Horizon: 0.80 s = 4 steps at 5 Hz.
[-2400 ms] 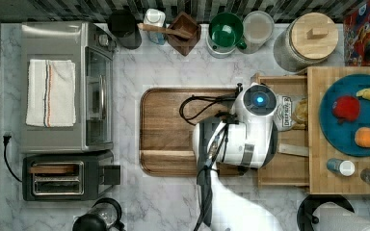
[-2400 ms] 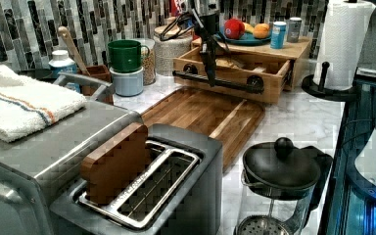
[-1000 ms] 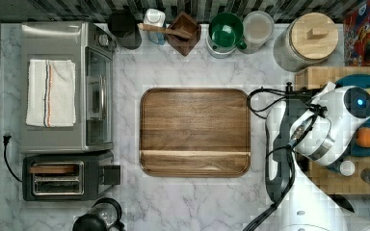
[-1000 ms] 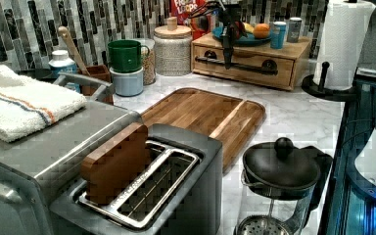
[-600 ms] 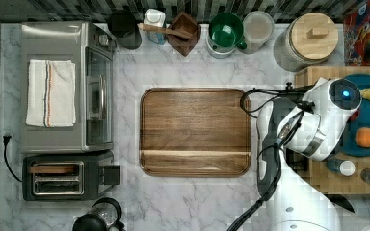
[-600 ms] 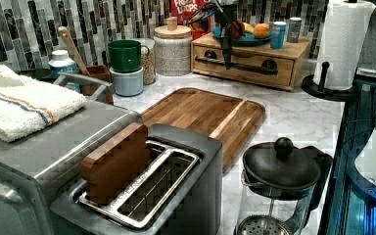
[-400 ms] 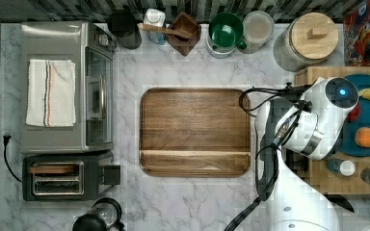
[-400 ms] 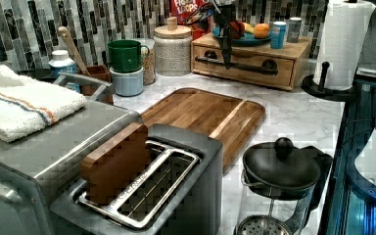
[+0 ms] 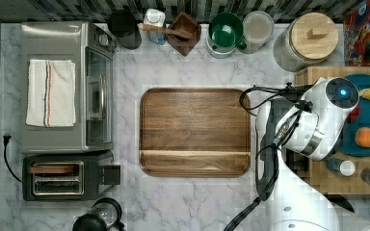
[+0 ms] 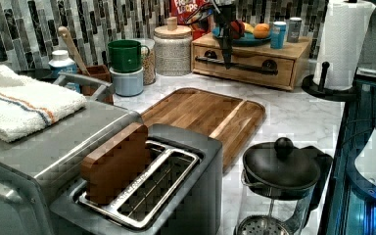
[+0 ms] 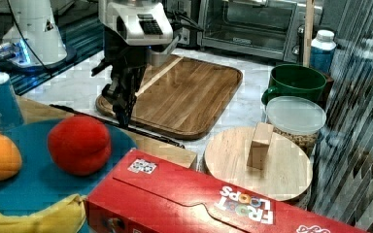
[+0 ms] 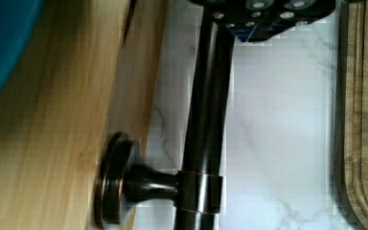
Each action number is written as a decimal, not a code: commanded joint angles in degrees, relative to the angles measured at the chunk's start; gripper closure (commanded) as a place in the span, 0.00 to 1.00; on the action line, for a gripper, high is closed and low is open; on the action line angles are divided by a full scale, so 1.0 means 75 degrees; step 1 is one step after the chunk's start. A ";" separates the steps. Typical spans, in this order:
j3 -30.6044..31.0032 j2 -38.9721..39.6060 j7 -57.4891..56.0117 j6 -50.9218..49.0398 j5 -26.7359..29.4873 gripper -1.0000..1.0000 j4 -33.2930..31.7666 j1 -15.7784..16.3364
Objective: Close the drawer.
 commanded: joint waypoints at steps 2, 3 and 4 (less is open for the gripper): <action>-0.0687 -0.0190 0.0181 0.0224 -0.0074 1.00 0.0801 -0.0272; -0.0528 -0.0201 0.0226 0.0219 -0.0147 1.00 0.0802 -0.0415; -0.0529 -0.0200 0.0226 0.0220 -0.0147 1.00 0.0803 -0.0415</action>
